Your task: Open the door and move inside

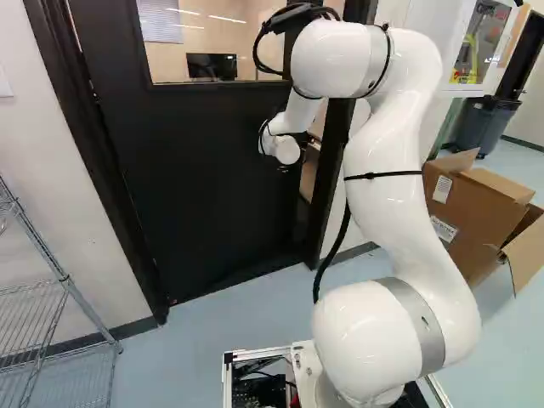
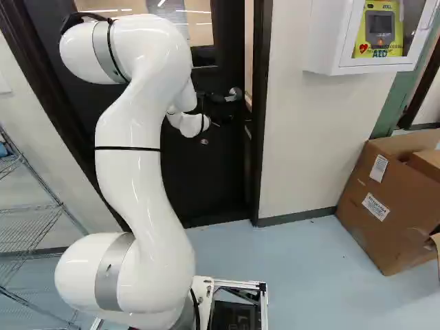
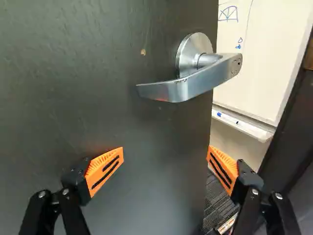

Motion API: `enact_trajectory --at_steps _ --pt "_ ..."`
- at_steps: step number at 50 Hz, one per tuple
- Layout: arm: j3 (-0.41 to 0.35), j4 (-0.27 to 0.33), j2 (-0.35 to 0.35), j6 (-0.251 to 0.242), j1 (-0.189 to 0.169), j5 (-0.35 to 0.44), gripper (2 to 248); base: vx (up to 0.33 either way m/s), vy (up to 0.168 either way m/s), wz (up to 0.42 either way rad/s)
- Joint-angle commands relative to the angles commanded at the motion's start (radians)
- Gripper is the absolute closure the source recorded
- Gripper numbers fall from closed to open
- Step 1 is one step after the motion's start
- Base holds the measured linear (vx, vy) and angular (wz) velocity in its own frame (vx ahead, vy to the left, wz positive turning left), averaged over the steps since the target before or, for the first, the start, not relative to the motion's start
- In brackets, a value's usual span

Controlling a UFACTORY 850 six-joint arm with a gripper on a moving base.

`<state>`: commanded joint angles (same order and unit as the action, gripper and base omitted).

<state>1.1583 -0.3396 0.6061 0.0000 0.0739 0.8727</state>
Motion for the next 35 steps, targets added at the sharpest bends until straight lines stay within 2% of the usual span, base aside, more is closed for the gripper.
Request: enact_trajectory --at_steps 25,35 --pt "0.058 0.0 0.043 0.0 0.043 0.0 3 0.0 0.0 0.0" --pt "0.057 0.0 0.042 0.0 0.056 0.0 3 0.0 0.0 0.0"
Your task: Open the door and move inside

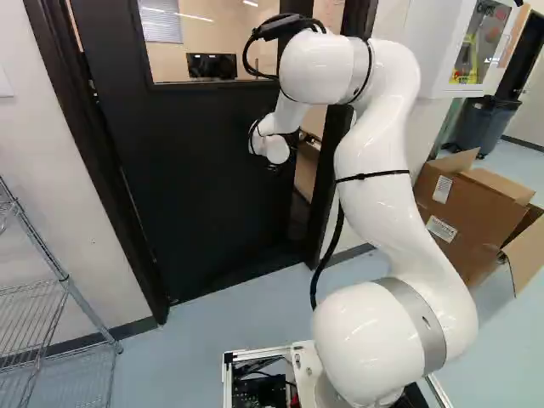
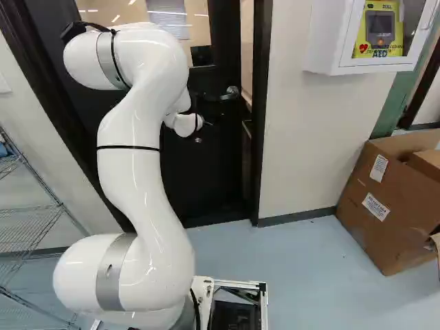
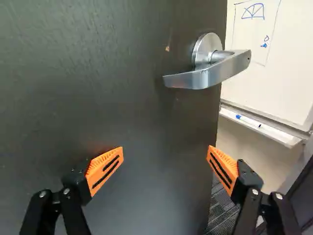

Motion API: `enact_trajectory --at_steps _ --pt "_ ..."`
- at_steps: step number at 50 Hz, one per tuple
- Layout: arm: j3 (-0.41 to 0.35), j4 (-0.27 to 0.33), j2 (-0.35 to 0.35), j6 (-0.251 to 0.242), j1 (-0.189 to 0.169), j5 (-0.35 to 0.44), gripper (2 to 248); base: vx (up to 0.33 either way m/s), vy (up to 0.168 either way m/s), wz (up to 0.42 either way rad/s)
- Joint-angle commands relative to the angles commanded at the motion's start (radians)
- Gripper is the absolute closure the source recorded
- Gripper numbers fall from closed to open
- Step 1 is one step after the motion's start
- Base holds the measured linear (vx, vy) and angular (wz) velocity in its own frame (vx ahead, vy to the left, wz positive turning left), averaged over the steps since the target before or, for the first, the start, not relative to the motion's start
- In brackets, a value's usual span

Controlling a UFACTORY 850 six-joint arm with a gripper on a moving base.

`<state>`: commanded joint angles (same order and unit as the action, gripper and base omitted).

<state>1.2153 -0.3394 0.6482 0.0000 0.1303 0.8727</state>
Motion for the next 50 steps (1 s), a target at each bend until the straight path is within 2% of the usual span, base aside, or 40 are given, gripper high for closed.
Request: enact_trajectory --at_steps 9,18,35,50 --pt "-0.045 0.02 -0.033 0.0 0.008 0.0 3 0.0 0.0 0.0" --pt "-0.099 0.077 -0.074 0.0 0.017 0.0 3 0.0 0.0 0.0" --pt "-0.193 0.244 -0.145 0.0 0.046 -0.019 3 0.0 0.0 0.0" --pt "-0.16 0.395 -0.12 0.0 0.078 -0.066 3 0.0 0.0 0.0"
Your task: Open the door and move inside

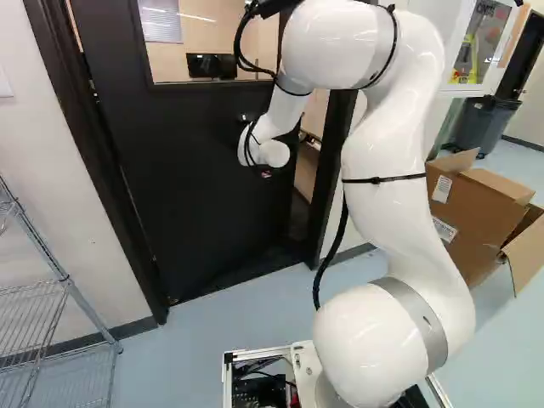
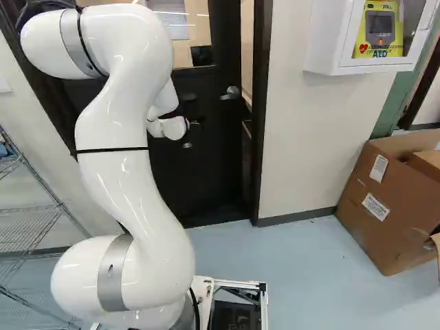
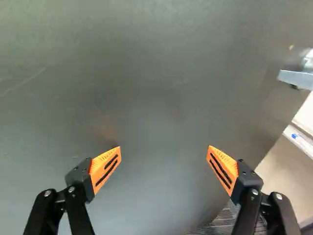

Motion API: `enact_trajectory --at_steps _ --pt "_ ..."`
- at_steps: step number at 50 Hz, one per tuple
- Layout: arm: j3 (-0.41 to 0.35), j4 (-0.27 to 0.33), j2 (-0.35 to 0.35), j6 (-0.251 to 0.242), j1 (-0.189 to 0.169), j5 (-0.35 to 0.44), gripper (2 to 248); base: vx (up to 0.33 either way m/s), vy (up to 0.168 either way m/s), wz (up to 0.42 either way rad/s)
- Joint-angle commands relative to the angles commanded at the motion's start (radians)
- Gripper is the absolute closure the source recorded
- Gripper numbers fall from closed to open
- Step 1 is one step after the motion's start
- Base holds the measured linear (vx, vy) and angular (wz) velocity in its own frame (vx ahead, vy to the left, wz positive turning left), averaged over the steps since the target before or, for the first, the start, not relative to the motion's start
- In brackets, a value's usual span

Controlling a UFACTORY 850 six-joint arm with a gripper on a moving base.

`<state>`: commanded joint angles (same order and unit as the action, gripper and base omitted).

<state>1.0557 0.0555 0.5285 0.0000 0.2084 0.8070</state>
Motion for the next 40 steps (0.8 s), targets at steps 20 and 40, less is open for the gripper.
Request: enact_trajectory --at_steps 20,40 --pt "0.125 0.038 0.094 0.0 0.034 -0.006 3 0.0 0.0 0.0" --pt "0.259 0.038 0.193 0.0 0.063 -0.006 3 0.0 0.0 0.0"
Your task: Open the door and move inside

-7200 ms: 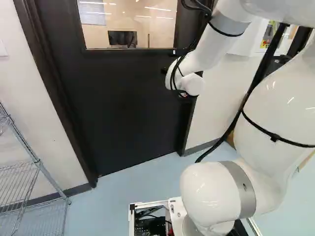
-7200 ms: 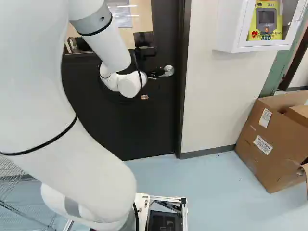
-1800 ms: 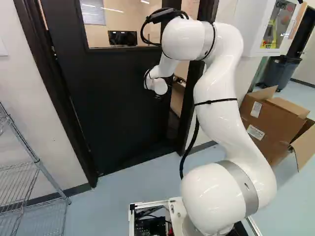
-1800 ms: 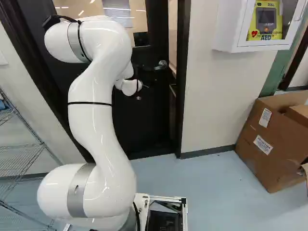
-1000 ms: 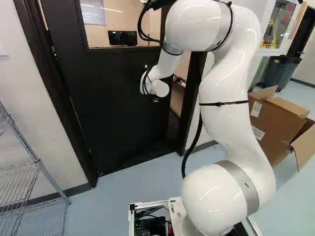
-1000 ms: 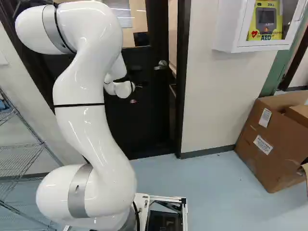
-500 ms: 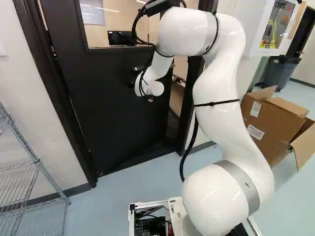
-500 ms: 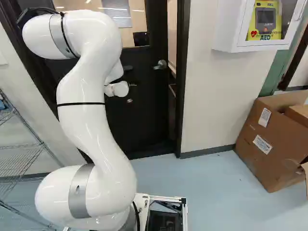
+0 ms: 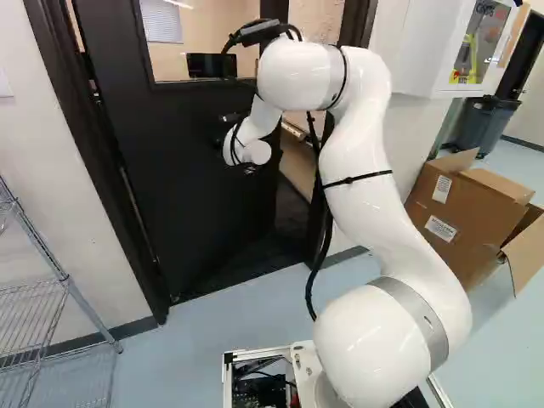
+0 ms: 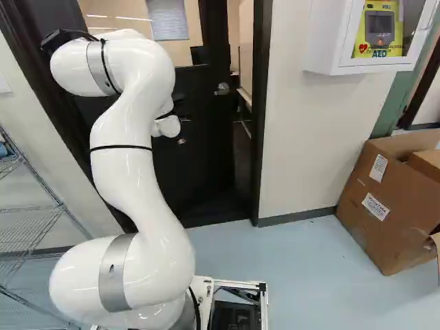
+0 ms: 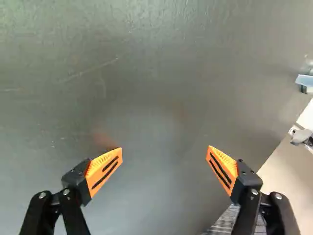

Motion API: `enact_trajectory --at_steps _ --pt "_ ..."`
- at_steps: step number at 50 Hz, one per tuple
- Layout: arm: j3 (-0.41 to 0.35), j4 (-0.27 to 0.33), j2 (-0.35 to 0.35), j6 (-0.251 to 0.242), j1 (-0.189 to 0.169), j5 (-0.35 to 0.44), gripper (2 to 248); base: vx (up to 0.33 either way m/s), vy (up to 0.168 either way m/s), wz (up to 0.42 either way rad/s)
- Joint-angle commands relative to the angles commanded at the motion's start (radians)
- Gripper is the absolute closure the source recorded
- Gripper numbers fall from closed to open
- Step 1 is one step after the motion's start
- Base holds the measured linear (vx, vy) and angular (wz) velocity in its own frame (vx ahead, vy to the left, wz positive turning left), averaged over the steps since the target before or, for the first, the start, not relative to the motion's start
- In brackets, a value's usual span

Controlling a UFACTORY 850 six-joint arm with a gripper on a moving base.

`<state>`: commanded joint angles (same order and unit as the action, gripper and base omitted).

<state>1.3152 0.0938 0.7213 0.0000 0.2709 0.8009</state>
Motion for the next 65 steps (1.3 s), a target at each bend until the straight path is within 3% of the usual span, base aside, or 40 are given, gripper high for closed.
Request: enact_trajectory --at_steps 26,65 --pt "0.172 0.0 0.123 0.0 0.021 0.0 3 0.0 0.0 0.0" --pt "-0.087 0.0 -0.063 0.0 0.018 0.0 3 0.0 0.0 0.0"
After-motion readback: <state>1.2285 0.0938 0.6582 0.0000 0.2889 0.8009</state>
